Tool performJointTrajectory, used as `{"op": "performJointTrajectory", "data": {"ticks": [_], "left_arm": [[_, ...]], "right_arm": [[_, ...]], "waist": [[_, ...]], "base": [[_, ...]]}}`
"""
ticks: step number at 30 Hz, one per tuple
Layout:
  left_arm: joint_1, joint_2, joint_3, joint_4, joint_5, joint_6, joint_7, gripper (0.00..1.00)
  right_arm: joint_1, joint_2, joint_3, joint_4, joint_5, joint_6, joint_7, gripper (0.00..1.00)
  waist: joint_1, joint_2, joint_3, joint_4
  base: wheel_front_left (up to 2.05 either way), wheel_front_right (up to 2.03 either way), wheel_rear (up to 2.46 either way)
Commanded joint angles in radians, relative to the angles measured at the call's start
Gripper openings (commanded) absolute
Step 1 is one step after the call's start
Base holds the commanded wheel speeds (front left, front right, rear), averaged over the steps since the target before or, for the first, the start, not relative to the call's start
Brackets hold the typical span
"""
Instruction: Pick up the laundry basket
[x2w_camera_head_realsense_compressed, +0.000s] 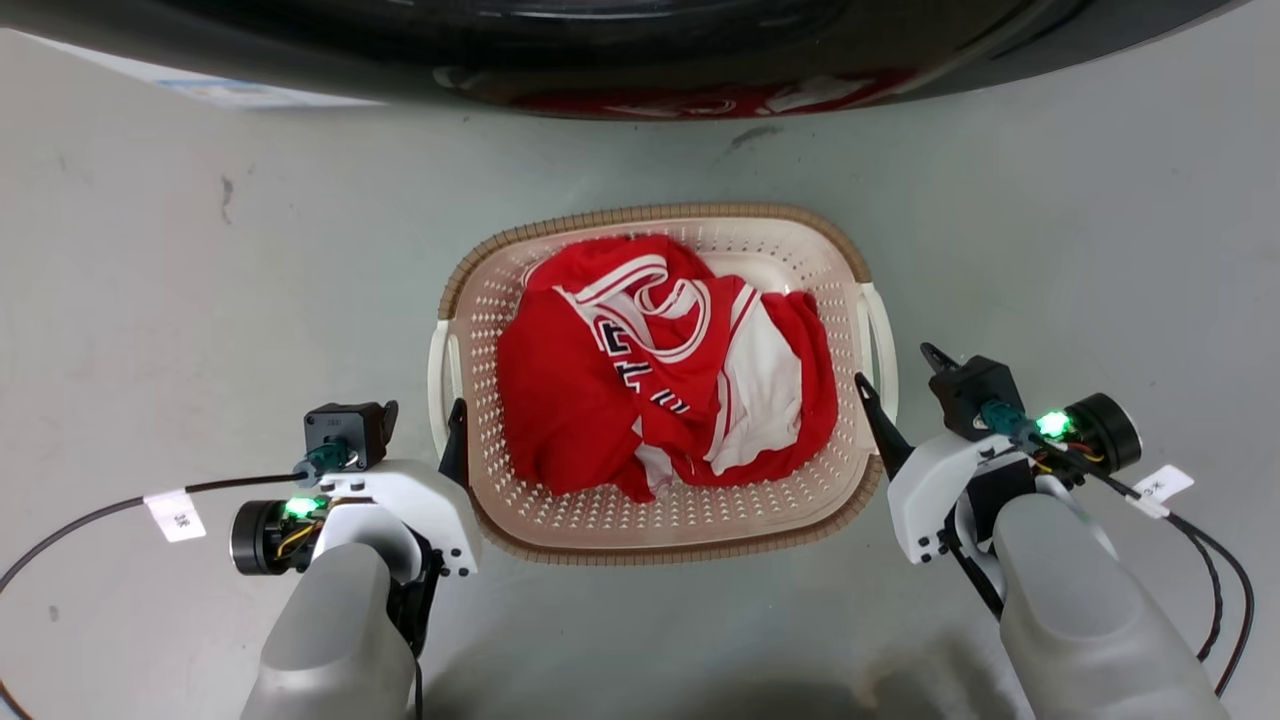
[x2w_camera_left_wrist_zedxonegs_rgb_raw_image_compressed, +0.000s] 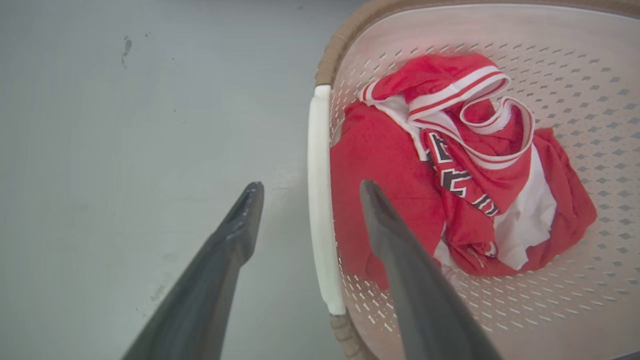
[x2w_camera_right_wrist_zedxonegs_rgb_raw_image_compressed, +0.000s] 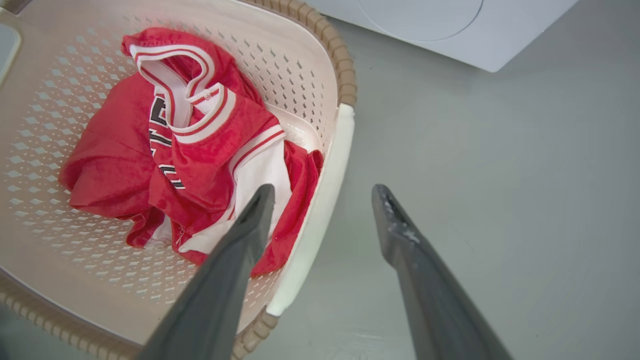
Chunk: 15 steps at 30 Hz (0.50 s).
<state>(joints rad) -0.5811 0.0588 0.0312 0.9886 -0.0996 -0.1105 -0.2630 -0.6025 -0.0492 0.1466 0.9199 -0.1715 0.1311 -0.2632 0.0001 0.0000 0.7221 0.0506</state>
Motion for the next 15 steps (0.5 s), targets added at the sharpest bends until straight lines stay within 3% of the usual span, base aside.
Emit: {"op": "performJointTrajectory", "data": {"ticks": [1, 15], "left_arm": [[-0.025, -0.002, -0.006, 0.015, -0.005, -0.003, -0.003, 1.00], [-0.105, -0.007, -0.050, 0.096, -0.021, -0.013, -0.003, 1.00]], "right_arm": [[-0.033, -0.003, -0.008, 0.029, -0.004, -0.001, -0.002, 1.00], [-0.117, -0.002, -0.038, 0.149, -0.027, -0.001, -0.002, 1.00]], "waist": [[-0.0001, 0.0000, 0.024, 0.003], [-0.0001, 0.0000, 0.106, 0.011]], "base": [[0.00, 0.00, 0.00], [0.00, 0.00, 0.00]]}}
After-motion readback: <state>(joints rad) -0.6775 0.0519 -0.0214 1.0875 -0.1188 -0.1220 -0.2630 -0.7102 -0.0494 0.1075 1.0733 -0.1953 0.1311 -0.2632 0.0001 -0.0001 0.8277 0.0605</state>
